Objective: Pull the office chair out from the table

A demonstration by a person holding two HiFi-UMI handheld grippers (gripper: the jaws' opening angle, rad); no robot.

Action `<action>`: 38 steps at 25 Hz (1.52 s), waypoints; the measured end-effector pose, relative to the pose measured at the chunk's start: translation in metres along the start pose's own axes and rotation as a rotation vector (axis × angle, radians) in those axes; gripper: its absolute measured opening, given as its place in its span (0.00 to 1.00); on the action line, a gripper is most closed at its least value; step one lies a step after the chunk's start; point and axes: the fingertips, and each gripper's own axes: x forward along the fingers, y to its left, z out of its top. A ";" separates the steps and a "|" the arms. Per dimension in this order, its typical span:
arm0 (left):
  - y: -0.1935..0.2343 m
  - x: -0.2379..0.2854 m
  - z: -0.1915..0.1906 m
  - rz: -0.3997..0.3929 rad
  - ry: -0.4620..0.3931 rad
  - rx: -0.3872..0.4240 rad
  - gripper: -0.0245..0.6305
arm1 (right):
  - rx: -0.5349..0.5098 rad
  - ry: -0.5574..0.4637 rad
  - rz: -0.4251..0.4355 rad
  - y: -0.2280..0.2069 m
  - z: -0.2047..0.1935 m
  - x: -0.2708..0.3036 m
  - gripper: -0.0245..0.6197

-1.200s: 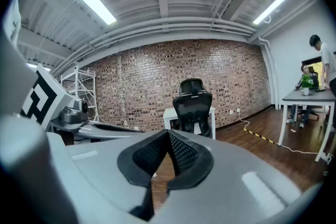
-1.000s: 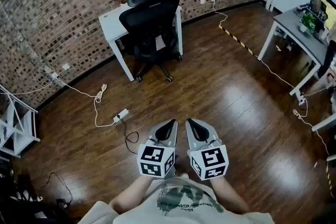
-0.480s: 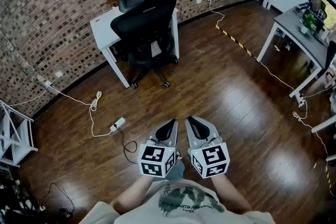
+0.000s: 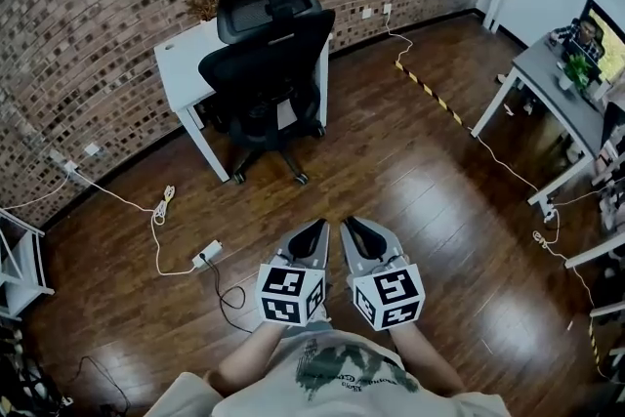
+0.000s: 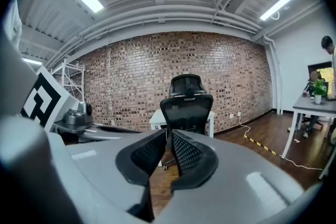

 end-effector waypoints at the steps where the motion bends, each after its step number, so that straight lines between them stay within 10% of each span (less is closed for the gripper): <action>1: 0.006 0.005 0.006 -0.002 -0.007 -0.001 0.06 | -0.004 -0.003 0.000 -0.001 0.004 0.008 0.08; 18: 0.090 0.069 0.047 0.034 -0.067 -0.020 0.06 | -0.005 -0.042 0.053 -0.040 0.039 0.120 0.08; 38: 0.157 0.241 0.130 0.300 -0.138 -0.039 0.07 | -0.072 -0.089 0.399 -0.162 0.109 0.279 0.08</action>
